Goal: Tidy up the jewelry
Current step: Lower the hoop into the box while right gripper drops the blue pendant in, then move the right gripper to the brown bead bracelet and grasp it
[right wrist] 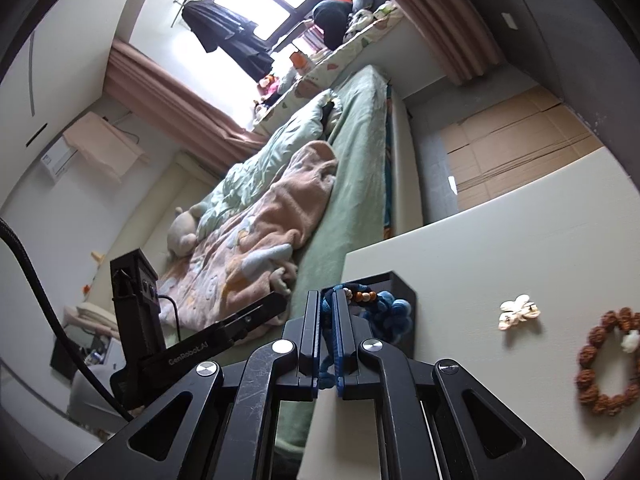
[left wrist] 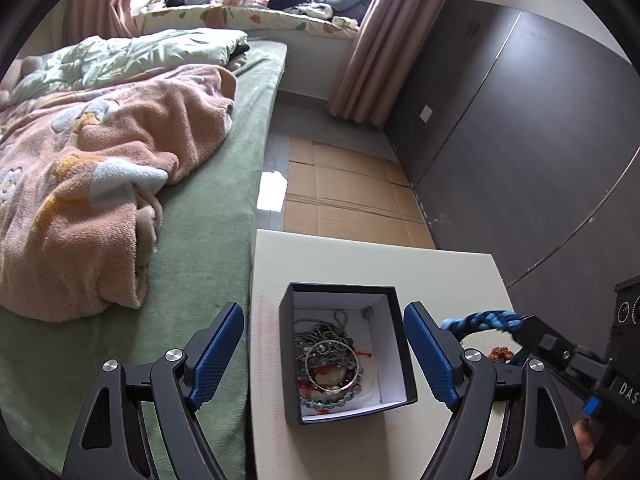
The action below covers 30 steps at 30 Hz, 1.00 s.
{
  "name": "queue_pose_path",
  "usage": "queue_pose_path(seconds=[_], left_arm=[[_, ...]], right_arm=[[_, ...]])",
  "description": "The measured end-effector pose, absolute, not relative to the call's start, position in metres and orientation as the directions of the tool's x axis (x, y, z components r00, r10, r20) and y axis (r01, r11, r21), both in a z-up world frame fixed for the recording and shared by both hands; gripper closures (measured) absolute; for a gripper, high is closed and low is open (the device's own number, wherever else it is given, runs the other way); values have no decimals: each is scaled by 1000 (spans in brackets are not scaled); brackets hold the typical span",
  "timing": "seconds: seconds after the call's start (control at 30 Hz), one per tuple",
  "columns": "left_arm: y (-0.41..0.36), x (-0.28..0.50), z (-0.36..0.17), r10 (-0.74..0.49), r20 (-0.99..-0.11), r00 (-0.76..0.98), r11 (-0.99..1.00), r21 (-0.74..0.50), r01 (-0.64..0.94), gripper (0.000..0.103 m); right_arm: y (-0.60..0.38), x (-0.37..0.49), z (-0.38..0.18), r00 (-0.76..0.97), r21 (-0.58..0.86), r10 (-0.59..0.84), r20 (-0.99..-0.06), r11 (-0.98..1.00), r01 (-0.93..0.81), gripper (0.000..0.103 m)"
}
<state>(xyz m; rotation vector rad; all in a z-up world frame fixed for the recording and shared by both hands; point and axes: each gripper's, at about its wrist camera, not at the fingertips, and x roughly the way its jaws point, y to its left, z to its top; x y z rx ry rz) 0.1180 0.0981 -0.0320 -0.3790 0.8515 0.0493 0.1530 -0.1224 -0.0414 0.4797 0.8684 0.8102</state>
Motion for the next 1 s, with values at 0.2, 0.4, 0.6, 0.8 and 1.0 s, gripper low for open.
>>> queue_pose_path(seconds=[0.2, 0.4, 0.6, 0.8, 1.0], left_arm=[[114, 115, -32, -98, -731, 675, 919, -327, -221, 18], [123, 115, -36, -94, -739, 667, 907, -340, -249, 18], [116, 113, -31, -95, -726, 681, 915, -333, -226, 12], [101, 114, -32, -113, -729, 675, 928, -320, -191, 12], [89, 113, -31, -137, -721, 679, 930, -330, -162, 12]], right_arm=[[-83, 152, -50, 353, 665, 796, -492, 605, -438, 96], [-62, 155, -63, 322, 611, 739, -592, 672, -418, 28], [-81, 151, -59, 351, 567, 701, -621, 711, -417, 27], [-119, 150, -56, 398, 509, 625, -671, 779, -365, 27], [-160, 149, -58, 428, 467, 560, -709, 828, -310, 27]])
